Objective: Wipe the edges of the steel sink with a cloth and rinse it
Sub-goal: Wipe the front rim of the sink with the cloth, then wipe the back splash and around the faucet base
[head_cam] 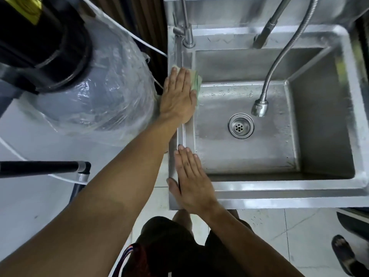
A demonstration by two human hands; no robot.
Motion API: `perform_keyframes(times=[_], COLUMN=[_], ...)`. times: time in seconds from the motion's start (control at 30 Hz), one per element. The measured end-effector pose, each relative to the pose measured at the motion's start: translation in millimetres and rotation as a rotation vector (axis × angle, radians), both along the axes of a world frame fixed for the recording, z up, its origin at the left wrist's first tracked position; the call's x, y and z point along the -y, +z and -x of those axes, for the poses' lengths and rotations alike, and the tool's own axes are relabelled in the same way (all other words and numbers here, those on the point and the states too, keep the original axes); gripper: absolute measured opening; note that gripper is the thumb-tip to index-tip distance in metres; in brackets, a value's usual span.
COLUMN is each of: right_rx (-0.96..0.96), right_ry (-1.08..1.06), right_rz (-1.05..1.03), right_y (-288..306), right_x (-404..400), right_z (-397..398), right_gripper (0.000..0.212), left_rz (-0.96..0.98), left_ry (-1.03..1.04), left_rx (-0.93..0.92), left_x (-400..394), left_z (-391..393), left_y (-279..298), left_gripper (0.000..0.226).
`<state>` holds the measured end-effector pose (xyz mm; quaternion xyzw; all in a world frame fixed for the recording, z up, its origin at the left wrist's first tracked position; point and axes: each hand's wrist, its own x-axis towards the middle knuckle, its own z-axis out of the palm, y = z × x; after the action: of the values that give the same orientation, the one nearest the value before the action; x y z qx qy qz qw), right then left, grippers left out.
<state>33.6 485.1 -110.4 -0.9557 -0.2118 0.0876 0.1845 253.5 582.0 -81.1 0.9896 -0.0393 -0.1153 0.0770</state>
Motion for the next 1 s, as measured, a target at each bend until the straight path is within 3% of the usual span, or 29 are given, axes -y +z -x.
perform_keyframes(times=[0.23,0.4,0.5,0.6,0.67,0.83,0.9,1.0], right_rx=[0.046,-0.045,-0.004,0.077,0.133,0.144,0.100,0.017], right_ry=[-0.003,0.061,-0.034,-0.168,-0.009,0.847,0.924,0.624], right_rz=[-0.040,-0.167,-0.285,-0.259,-0.159,0.281,0.295,0.119], right_y=[0,6,17,31,39,34,27,20], right_x=[3,18,65,105,101,45,34,25], right_z=[2,-10,-51,-135,-195,-292,-312,-323], right_gripper=[0.073,0.062,0.059,0.054,0.051,0.059,0.062,0.059], left_rz=[0.045,0.036,0.116,0.177,0.136,0.084,0.082,0.056], left_ry=[0.036,-0.031,0.030,0.090,0.110,0.133,0.140,0.145], left_rx=[0.000,0.013,0.089,0.134,0.110,0.099,0.100,0.099], left_x=[1,-8,-7,5,10,12,14,14], left_z=[42,-11,22,93,122,120,120,121], left_y=[-1,-6,-8,-17,-24,-27,-28,-30], left_gripper=[0.062,0.064,0.068,0.071,0.068,0.064,0.064,0.063])
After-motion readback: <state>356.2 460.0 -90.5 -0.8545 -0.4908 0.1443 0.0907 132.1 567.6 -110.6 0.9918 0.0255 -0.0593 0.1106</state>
